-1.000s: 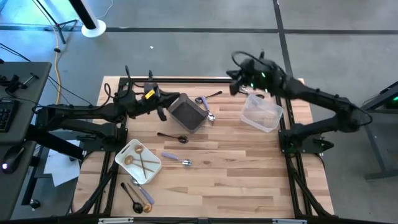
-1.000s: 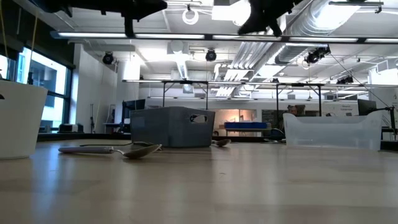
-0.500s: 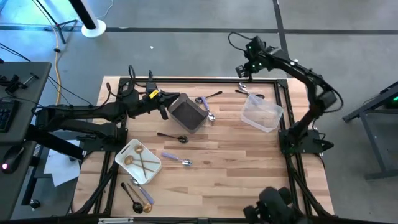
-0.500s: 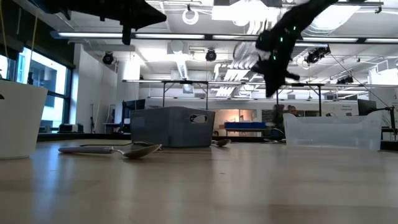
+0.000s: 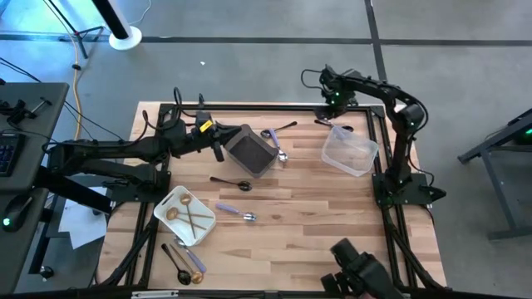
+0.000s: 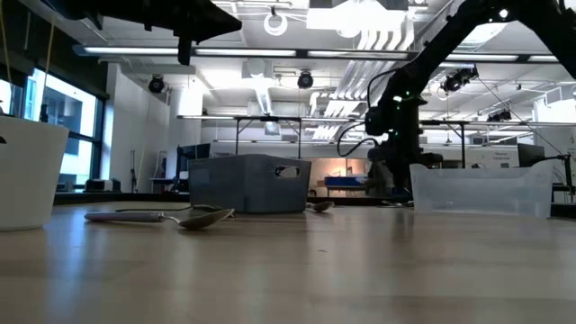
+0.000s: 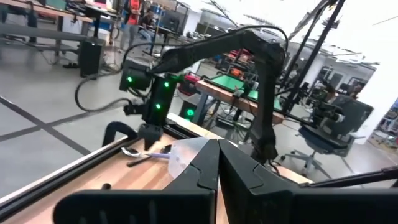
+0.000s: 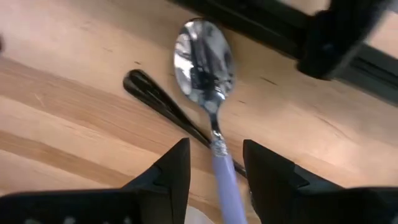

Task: Sort silverware by color (type)
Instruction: Put the top right purple spoon into the black bin

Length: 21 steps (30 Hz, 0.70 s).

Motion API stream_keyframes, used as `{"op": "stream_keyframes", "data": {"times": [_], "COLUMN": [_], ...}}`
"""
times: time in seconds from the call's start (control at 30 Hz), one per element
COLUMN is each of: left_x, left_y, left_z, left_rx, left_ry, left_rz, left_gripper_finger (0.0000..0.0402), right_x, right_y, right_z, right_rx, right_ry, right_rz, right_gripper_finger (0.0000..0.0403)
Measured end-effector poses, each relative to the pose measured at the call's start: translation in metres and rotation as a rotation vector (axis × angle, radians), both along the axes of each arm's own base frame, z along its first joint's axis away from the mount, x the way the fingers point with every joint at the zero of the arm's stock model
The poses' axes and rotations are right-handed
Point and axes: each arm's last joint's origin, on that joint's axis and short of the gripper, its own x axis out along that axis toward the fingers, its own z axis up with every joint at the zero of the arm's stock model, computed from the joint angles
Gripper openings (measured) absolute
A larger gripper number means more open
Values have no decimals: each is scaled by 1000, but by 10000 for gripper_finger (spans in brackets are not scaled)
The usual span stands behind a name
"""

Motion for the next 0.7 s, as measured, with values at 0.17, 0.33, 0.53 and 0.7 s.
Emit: {"op": "stream_keyframes", "data": {"times": [0.17, 0.33, 0.53, 0.7], "left_x": [-1, -1, -1, -1], "left_y": [2, 2, 2, 3], "left_z": [0, 0, 0, 0], "left_rx": [15, 8, 7, 14], "left_ry": [6, 3, 2, 6], "left_rz": [39, 47, 48, 64], "left_gripper_finger": [0, 0, 0, 0], "right_x": [2, 1, 2, 4], "right_y": [-3, -4, -5, -6], "right_z": [-6, -6, -7, -23], "right_rx": [-14, -28, -35, 24], "right_ry": [-1, 19, 19, 15], "right_rz": [-14, -62, -44, -41], "right_gripper_finger": [133, 133, 133, 133]}}
